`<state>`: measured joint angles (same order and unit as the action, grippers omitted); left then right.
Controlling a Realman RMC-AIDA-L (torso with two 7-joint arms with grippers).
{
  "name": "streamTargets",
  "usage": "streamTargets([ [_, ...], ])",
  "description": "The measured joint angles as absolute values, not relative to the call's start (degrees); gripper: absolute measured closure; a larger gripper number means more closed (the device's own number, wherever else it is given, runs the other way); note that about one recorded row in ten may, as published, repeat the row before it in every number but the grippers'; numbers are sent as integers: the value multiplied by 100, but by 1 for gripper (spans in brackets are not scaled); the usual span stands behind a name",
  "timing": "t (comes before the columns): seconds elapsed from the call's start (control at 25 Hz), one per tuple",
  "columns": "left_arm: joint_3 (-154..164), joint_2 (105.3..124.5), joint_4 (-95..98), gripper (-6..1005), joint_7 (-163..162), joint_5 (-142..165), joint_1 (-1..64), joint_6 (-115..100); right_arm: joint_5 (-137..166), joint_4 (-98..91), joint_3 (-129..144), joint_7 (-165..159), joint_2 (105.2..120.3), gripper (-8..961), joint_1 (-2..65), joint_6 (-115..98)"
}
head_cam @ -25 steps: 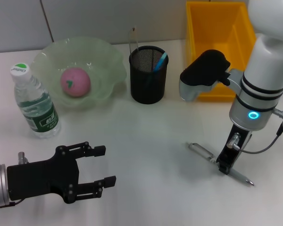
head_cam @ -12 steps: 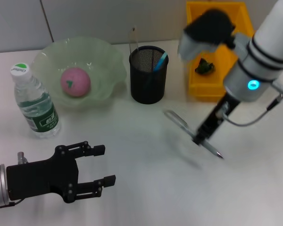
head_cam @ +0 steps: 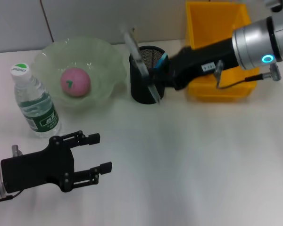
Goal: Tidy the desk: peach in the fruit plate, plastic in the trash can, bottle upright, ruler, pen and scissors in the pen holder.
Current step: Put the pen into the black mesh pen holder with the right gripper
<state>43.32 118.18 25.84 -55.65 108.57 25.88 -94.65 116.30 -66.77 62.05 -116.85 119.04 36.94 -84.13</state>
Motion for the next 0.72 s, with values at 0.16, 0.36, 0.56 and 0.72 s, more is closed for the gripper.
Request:
streamTargets([
  [0.16,4263,11820,2584,246,-5551,10754,2575,-9466,10827,-6051,5963,-10648,11905,827,3578,-7961],
  [0.36,4053,11821,2584,246,-5527,10710,2574,-9464,10073,-5296,5370,-9720,11904,826,3529,-7656],
  [0.56,3828,11835,2546,246,-5507,10657,2563,-9454,9363,-4551,4956,-8866,11895,826,3582,-7394],
  [0.72,3829,11839,2532,246,-5505,10657,2560,-9434,9015,-4057,4938,-8471,11901,826,3710,-6957],
])
